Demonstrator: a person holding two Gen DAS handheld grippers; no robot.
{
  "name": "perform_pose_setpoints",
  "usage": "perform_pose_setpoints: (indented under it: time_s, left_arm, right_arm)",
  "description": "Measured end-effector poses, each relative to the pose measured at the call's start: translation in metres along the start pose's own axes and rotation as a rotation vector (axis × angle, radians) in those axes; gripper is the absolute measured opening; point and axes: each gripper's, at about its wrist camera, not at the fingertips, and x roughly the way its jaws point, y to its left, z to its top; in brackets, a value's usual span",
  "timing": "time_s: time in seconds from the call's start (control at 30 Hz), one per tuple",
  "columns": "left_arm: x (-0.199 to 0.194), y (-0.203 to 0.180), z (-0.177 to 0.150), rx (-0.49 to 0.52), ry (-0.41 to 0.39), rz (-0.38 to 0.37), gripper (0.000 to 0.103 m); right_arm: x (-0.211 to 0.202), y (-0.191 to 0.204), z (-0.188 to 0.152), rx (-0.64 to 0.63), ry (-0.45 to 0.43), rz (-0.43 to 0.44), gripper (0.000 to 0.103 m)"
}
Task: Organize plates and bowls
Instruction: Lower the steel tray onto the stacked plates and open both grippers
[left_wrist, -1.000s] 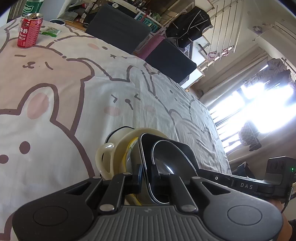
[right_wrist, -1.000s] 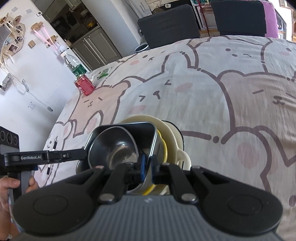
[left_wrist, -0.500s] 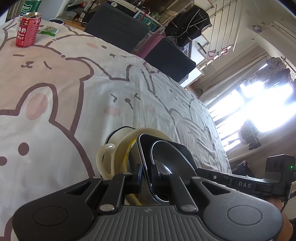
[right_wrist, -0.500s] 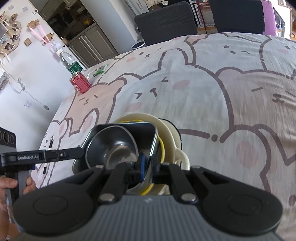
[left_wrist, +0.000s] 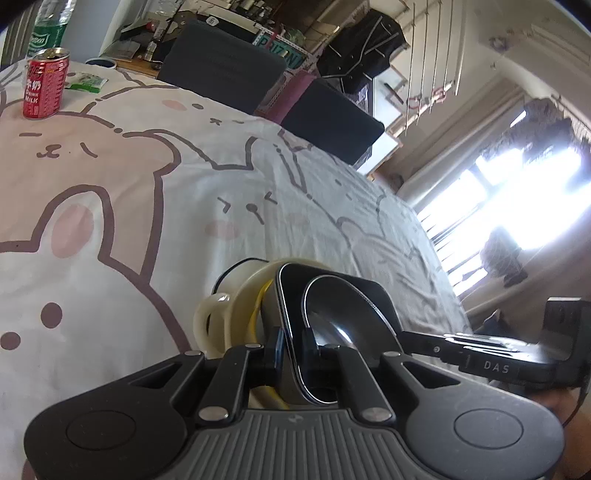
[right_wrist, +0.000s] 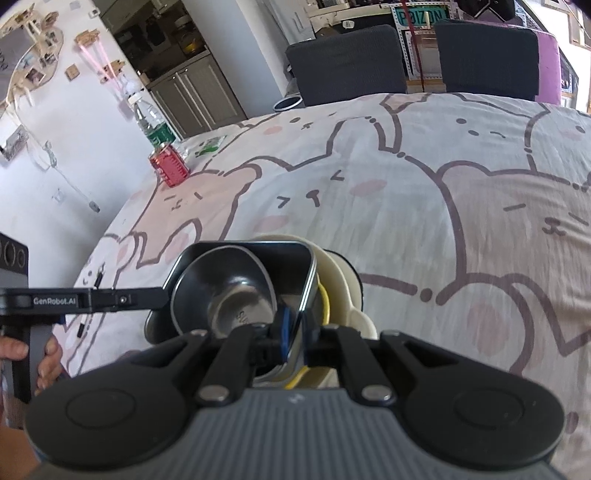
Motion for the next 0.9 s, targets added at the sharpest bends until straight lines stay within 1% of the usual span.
perform_pose_setpoints:
  time_s: [0.13,0.33,0.47,0.57,0.63,0.7,0.77,0.8,0.83,0.87,0.9]
  left_arm:
    - [-0.001,0.000,0.000,0.009,-0.002,-0.004,0.009]
    - [-0.001,0.000,0.001,-0.003,0.009,-0.006,0.010]
    - [0.000,0.001,0.003,-0.026,0.022,-0.006,0.010]
    - [0.001,0.002,0.005,-0.043,0.031,0.000,0.014]
    - [0.000,0.001,0.006,-0.049,0.032,0.009,0.019]
    - [-0.002,0.000,0.007,-0.051,0.027,0.022,0.029]
    - [-0.005,-0.001,0.007,-0.055,0.024,0.031,0.034]
    - [-0.007,-0.002,0.008,-0.054,0.022,0.035,0.039]
    - [-0.008,-0.004,0.008,-0.051,0.019,0.046,0.043]
    - [-0.010,-0.006,0.008,-0.048,0.017,0.065,0.053]
    - [-0.012,-0.008,0.009,-0.044,0.016,0.082,0.067]
  right_arm:
    - [0.002,0.003,-0.002,-0.025,0.007,-0.013,0.008]
    - [0.002,0.002,-0.001,-0.007,0.019,-0.007,0.008]
    - [0.003,-0.001,0.001,0.029,0.030,0.005,0.009]
    - [0.003,-0.004,0.001,0.068,0.040,0.021,0.011]
    - [0.002,-0.006,0.001,0.082,0.042,0.024,0.012]
    - [0.001,-0.006,0.001,0.083,0.040,0.017,0.013]
    - [-0.001,-0.006,0.001,0.085,0.035,0.011,0.019]
    - [-0.003,-0.007,0.001,0.089,0.032,0.009,0.021]
    - [-0.005,-0.008,0.001,0.093,0.026,0.007,0.026]
    - [-0.007,-0.008,0.001,0.095,0.020,0.005,0.032]
    - [-0.010,-0.009,0.001,0.096,0.012,0.001,0.035]
